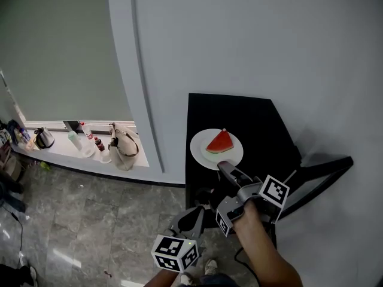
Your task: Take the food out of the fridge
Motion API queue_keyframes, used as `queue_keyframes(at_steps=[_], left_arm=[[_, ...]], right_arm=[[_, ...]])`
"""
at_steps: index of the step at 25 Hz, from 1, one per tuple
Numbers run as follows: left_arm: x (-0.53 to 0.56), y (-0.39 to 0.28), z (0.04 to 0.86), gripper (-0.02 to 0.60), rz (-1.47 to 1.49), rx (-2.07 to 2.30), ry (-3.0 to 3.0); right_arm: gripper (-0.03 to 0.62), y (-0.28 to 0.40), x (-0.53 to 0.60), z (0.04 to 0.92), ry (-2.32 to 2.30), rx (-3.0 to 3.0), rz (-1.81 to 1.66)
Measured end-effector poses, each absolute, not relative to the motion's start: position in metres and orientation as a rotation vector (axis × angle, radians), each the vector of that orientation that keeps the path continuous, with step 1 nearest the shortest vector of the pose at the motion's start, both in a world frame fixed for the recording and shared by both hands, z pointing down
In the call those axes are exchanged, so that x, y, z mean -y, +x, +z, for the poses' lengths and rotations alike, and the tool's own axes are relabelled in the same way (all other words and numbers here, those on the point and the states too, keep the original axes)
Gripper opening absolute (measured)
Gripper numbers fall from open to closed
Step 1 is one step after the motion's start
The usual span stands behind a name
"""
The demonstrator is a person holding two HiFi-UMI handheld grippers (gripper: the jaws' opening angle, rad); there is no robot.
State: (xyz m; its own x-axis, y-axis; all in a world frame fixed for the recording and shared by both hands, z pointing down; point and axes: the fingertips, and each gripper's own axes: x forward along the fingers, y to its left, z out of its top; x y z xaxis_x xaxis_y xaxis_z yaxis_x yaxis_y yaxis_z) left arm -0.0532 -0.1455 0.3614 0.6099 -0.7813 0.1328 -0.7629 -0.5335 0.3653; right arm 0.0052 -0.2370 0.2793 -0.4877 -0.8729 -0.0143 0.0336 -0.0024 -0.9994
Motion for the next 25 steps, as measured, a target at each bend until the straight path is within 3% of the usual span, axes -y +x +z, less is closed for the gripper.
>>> queue_keyframes(at_steps=[9,13,25], left_arm=[[0.143,-0.056,0.361,-0.015,-0.059,1.258,2.456],[0.141,-0.058,0.358,-0.015,-0.063,1.256,2.463],[0.13,-0.062,0.355,-0.015,-0.068,1.237,2.471]], right_arm=[[0.023,0.003,0.241,0.279,-0.87,-1.575,-1.53],[0.077,0.003,0.239,0.274,-0.828,-1.585,-1.488],[0.087,0.013,0.205,0.287,-0.82,-1.583,-1.441]])
